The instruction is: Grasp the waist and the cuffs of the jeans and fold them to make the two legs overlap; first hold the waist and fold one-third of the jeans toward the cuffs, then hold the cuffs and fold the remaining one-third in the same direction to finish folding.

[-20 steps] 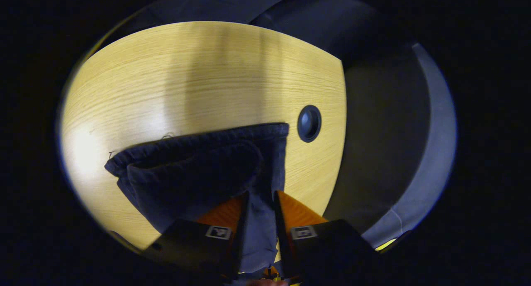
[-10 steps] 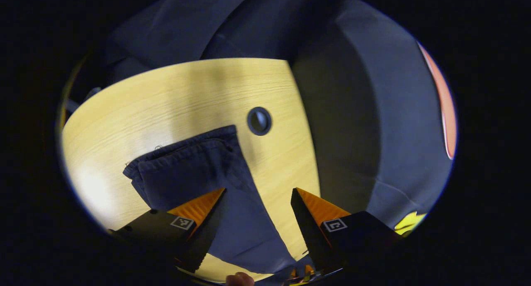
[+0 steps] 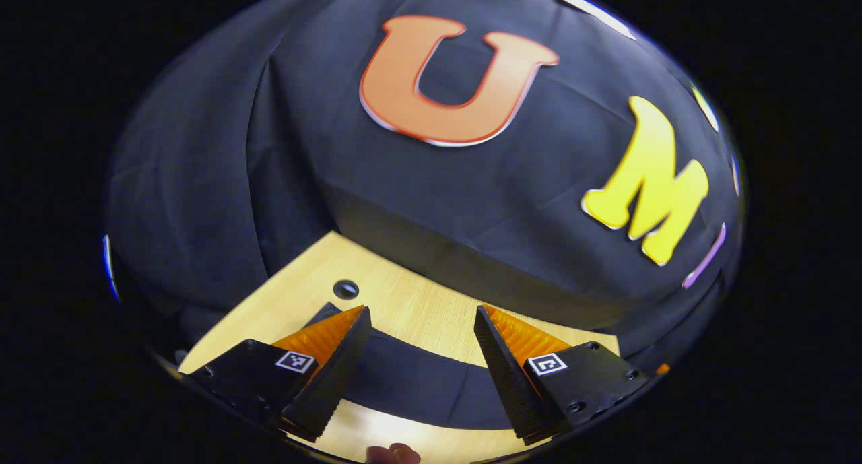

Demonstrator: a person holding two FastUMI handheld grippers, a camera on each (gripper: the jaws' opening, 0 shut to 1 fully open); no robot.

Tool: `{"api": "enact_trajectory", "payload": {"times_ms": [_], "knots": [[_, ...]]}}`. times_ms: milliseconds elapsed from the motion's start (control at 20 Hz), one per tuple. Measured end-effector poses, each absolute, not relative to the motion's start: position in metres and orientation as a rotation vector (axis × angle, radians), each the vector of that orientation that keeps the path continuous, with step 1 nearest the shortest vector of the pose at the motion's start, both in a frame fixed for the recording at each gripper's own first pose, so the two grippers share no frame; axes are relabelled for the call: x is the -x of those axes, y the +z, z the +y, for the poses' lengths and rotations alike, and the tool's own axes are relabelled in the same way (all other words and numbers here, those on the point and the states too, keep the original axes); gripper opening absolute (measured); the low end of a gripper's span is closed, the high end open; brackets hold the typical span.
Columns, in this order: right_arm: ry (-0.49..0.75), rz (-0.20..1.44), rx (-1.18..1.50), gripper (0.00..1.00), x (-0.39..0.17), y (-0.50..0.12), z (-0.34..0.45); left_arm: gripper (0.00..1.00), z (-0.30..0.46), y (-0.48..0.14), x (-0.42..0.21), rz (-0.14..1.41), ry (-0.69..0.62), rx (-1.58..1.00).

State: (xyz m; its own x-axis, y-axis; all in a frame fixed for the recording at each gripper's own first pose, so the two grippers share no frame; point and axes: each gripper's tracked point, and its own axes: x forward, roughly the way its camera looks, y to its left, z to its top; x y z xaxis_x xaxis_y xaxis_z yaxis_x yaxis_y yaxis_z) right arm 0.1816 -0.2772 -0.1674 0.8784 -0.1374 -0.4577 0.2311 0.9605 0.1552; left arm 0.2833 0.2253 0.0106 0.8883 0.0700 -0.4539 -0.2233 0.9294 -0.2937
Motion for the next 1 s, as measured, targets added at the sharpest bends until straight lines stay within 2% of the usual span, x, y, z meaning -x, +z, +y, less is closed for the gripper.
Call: {"api": "enact_trajectory", "payload": {"times_ms": [250, 450, 550, 700, 800, 1000], "knots": [[-0.185, 0.339, -0.223, 0.98, -0.112, -0.155, -0.264, 0.99, 0.191, 0.033, -0.239, 0.287, 0.118, 0.209], [-0.224, 0.394, -0.304, 0.98, -0.088, -0.203, -0.266, 0.99, 0.165, 0.057, -0.201, 0.221, 0.08, 0.19], [-0.255, 0.421, -0.363, 0.98, -0.089, -0.227, -0.276, 0.98, 0.149, 0.069, -0.189, 0.187, 0.05, 0.179], [-0.294, 0.446, -0.553, 1.0, -0.108, -0.27, -0.297, 0.98, 0.149, 0.074, -0.182, 0.178, 0.079, 0.126], [-0.344, 0.47, -0.631, 0.92, -0.126, -0.305, -0.324, 0.99, 0.15, 0.082, -0.178, 0.145, 0.096, 0.091], [-0.425, 0.515, -0.744, 0.92, -0.163, -0.36, -0.356, 0.98, 0.148, 0.074, -0.174, 0.181, 0.115, 0.055]]}}
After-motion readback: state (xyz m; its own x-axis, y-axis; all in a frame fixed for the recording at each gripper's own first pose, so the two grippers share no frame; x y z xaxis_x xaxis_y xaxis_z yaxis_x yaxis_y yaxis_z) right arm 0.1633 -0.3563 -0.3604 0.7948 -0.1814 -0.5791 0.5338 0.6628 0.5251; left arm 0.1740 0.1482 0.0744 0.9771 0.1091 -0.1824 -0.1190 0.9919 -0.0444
